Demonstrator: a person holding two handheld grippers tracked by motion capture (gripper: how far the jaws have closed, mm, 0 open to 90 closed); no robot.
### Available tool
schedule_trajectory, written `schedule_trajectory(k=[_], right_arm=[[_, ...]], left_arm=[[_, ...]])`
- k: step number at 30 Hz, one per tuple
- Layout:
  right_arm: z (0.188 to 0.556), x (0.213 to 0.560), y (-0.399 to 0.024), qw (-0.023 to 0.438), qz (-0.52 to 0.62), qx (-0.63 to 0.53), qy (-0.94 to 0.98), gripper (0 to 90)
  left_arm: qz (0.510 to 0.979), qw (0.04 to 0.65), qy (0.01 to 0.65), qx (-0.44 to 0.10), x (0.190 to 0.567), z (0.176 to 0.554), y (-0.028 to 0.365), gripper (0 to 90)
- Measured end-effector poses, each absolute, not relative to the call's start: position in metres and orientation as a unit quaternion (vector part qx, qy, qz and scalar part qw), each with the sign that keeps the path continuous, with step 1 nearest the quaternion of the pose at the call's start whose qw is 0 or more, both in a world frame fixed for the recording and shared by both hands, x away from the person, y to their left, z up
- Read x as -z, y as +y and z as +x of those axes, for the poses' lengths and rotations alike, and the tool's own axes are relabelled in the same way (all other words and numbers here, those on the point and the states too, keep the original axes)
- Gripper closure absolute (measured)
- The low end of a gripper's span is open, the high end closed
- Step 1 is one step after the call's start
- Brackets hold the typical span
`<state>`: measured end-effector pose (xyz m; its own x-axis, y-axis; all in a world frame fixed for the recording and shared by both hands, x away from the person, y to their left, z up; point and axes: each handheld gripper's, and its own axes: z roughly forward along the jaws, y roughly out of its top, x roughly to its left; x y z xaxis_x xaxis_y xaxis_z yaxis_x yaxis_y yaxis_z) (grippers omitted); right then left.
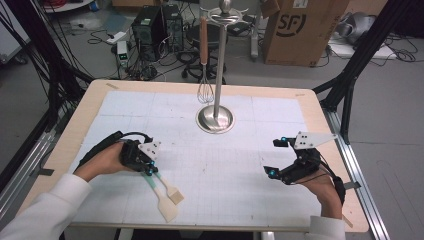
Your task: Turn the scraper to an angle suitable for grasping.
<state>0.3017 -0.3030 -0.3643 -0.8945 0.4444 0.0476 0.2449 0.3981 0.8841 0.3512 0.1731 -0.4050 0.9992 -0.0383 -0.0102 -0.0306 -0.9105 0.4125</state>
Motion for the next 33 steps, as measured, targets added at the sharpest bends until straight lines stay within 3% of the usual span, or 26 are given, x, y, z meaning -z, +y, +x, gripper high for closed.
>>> schedule_trajectory(k=[33], right_arm=[[0.301,0.364,-0.303,0.099,0.209,-0.506,0.831,0.2]], left_arm=[[0.985,0.170,-0.015,0.006,0.412,0.348,0.187,89.9]])
